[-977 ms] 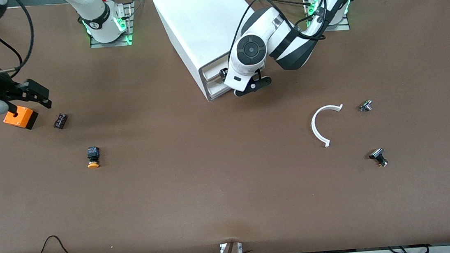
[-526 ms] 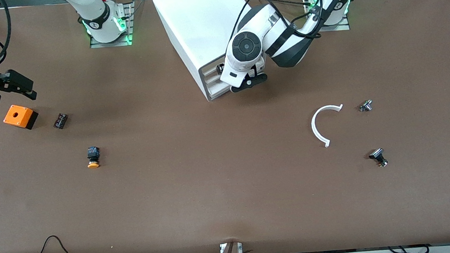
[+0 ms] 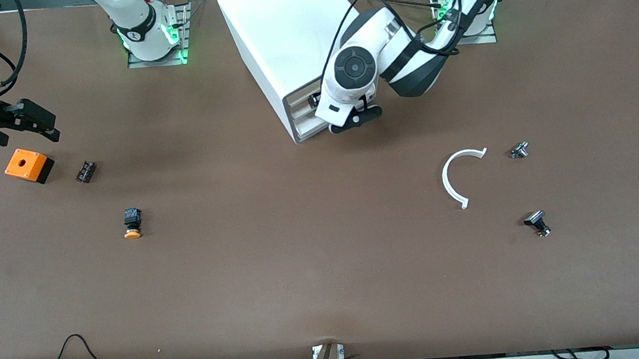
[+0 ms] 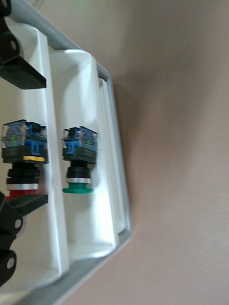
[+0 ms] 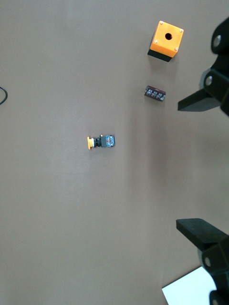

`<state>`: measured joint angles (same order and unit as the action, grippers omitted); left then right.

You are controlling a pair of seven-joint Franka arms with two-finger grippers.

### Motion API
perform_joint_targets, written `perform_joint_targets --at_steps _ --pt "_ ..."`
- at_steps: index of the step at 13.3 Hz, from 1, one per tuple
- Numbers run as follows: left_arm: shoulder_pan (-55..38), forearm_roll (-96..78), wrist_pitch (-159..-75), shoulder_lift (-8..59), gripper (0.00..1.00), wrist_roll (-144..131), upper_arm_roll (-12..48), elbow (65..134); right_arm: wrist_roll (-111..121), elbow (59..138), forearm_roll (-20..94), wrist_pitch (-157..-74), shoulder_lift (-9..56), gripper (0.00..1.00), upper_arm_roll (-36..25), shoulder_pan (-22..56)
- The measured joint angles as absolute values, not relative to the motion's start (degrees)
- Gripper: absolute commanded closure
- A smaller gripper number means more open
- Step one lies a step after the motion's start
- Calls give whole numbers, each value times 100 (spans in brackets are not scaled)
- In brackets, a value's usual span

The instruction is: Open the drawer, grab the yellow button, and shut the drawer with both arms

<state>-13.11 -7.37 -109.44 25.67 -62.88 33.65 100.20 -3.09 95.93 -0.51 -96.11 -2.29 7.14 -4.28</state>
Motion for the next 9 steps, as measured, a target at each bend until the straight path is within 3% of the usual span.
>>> perform_joint_targets --at_steps 6,9 --pt "-311 -597 -10962 2574 2 -4228 3337 9873 -309 9593 -51 -9651 -136 1 508 -359" --pt "171 -1474 -10943 2617 2 -2737 3330 9898 -309 9593 -51 -9650 -136 1 503 -354"
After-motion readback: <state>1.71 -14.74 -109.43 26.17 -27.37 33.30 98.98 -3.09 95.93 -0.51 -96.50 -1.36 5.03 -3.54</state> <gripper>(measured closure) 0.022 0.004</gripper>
